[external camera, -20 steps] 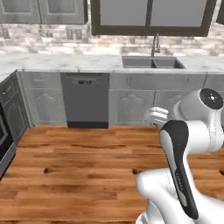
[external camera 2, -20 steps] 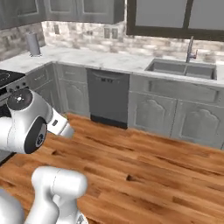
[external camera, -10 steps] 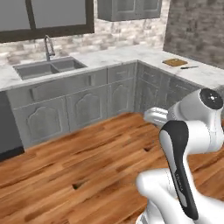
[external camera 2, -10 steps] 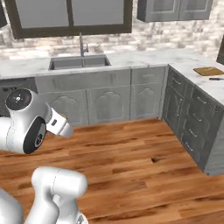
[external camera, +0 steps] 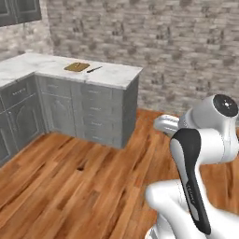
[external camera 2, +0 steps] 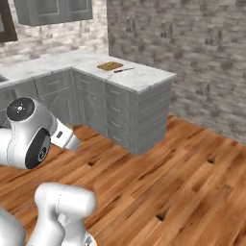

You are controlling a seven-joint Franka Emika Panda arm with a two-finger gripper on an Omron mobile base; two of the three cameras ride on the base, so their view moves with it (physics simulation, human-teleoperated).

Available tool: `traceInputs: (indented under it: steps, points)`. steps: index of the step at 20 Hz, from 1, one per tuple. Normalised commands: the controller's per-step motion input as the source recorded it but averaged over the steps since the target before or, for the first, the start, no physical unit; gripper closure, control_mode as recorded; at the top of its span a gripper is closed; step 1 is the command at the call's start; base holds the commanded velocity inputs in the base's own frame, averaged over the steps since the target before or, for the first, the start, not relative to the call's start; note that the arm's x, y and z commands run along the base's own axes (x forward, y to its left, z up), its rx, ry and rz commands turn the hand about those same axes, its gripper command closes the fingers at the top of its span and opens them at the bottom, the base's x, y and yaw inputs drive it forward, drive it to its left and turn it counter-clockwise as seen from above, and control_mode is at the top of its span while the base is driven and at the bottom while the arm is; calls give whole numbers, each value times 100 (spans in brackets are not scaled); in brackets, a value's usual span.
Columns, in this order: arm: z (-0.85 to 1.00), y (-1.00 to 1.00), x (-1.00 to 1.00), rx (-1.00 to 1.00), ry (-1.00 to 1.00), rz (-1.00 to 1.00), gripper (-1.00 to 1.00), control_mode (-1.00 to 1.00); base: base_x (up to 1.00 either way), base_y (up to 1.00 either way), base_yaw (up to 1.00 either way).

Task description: Retrieve the sausage and cheese from the fridge and place them on the cutting board on the counter.

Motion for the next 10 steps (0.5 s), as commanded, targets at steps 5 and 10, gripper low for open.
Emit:
traceInputs:
  steps: [5, 10]
  points:
    - [0, 0, 0, 0, 0, 0, 100, 100, 6, -1, -83]
    - [0, 0, 0, 0, 0, 0, 100, 100, 64, 22, -33]
